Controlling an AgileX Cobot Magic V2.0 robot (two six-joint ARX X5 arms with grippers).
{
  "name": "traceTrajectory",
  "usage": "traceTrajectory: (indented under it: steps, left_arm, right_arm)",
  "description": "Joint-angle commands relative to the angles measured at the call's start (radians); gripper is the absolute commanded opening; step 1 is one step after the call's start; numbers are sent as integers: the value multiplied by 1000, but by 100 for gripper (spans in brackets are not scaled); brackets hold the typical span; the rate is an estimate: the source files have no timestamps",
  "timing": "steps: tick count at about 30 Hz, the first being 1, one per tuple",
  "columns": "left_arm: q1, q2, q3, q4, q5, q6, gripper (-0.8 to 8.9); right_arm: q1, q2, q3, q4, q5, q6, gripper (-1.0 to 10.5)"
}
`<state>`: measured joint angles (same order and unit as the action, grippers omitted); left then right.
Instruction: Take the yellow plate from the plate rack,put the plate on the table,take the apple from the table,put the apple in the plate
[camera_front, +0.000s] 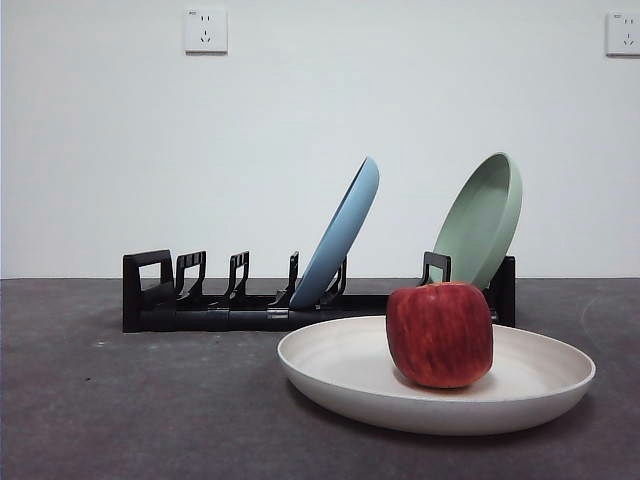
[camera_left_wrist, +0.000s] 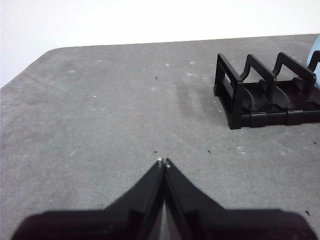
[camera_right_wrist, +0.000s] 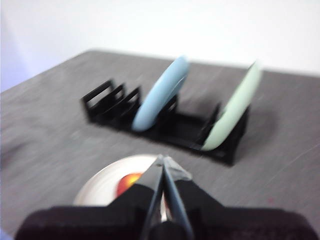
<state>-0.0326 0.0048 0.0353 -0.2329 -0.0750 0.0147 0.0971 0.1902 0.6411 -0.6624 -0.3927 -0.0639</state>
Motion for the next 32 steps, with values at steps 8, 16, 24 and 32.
traceTrajectory:
  steps: [8,16,24,32]
  left_arm:
    - [5,-3,-13,3,1,-5,-3]
    - [5,-3,-13,3,1,-5,-3]
    - [5,-3,-13,3,1,-5,-3]
    - [5,-3,-13,3,1,-5,-3]
  right_arm:
    - [-45,-155,-448,446,43,43,1]
    - [-45,-189,-594,523,168,66,1]
    - [-45,-189,-636,495,166,73,1]
    - [-44,-189,-636,499,164,74,1]
